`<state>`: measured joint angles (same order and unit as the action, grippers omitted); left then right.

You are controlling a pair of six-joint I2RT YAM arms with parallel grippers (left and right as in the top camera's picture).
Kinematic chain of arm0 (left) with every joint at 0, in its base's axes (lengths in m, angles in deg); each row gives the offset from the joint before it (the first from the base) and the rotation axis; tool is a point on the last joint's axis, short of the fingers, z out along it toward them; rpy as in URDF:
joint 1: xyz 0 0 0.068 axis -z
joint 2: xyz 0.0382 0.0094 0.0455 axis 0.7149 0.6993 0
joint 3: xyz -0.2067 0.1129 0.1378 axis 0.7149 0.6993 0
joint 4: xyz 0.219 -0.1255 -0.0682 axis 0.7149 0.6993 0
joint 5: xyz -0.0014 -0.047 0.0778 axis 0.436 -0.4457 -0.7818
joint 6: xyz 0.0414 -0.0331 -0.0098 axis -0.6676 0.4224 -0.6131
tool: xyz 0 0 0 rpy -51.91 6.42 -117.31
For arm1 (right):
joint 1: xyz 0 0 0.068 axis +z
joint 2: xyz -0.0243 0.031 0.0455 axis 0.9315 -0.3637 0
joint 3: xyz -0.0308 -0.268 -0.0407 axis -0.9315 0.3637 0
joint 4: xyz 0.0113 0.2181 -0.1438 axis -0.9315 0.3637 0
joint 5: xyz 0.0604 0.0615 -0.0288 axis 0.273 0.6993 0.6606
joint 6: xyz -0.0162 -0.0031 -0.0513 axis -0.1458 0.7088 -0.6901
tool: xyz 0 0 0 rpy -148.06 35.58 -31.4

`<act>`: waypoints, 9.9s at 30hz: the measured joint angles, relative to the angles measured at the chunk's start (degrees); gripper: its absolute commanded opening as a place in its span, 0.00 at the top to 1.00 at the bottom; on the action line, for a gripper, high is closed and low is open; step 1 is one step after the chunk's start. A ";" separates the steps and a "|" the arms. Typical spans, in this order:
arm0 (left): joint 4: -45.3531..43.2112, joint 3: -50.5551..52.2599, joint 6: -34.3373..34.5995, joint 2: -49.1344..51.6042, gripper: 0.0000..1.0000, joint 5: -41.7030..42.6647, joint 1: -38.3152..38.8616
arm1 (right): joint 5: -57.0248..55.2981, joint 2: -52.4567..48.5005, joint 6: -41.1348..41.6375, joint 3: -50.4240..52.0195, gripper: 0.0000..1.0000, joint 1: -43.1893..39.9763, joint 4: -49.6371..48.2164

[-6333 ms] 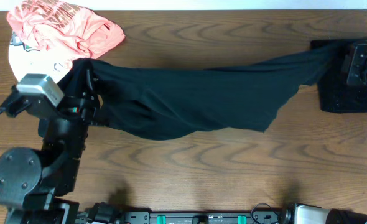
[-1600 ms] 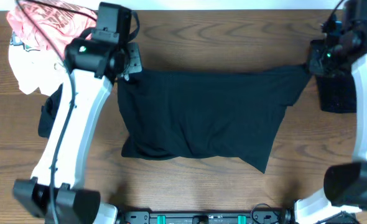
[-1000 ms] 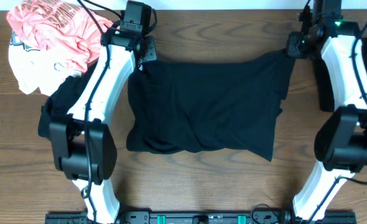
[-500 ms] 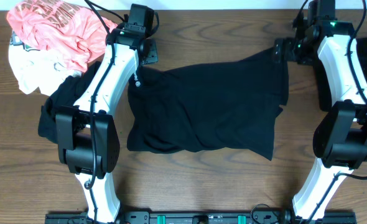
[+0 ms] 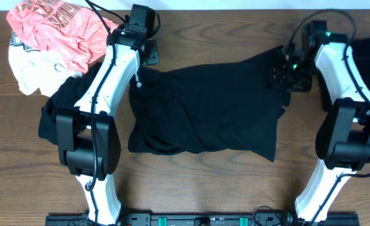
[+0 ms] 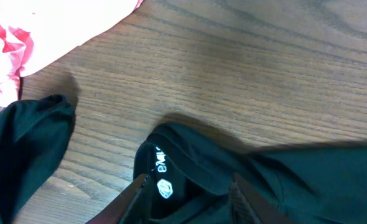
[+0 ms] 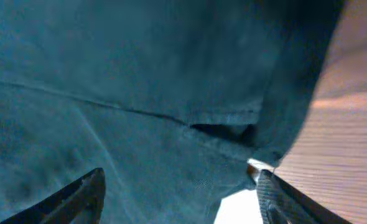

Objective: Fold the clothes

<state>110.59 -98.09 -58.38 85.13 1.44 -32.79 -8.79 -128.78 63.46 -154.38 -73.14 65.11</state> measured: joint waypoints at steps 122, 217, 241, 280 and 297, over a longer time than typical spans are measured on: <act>-13.07 4.50 -0.42 12.31 0.76 10.19 0.11 | -4.37 0.07 -0.04 -10.19 0.99 -1.57 -10.43; 8.41 3.82 -7.76 -67.14 0.94 4.90 -2.60 | -3.91 43.25 -7.50 -34.01 0.99 -1.57 29.38; 6.25 3.74 -7.56 -48.96 0.94 10.19 -2.60 | -7.17 26.82 -7.48 -35.01 0.99 -1.57 29.29; -28.48 3.76 -7.58 -1.09 0.02 10.34 -2.60 | -8.02 -13.11 -6.32 -34.97 0.01 -1.60 -8.07; 5.05 3.82 -7.78 -15.17 0.02 10.27 -2.62 | -0.83 -2.14 -5.77 -34.99 0.01 -1.62 17.40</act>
<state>115.64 -94.26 -66.16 69.97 11.72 -35.41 -9.62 -130.92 57.69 -189.37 -74.76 82.50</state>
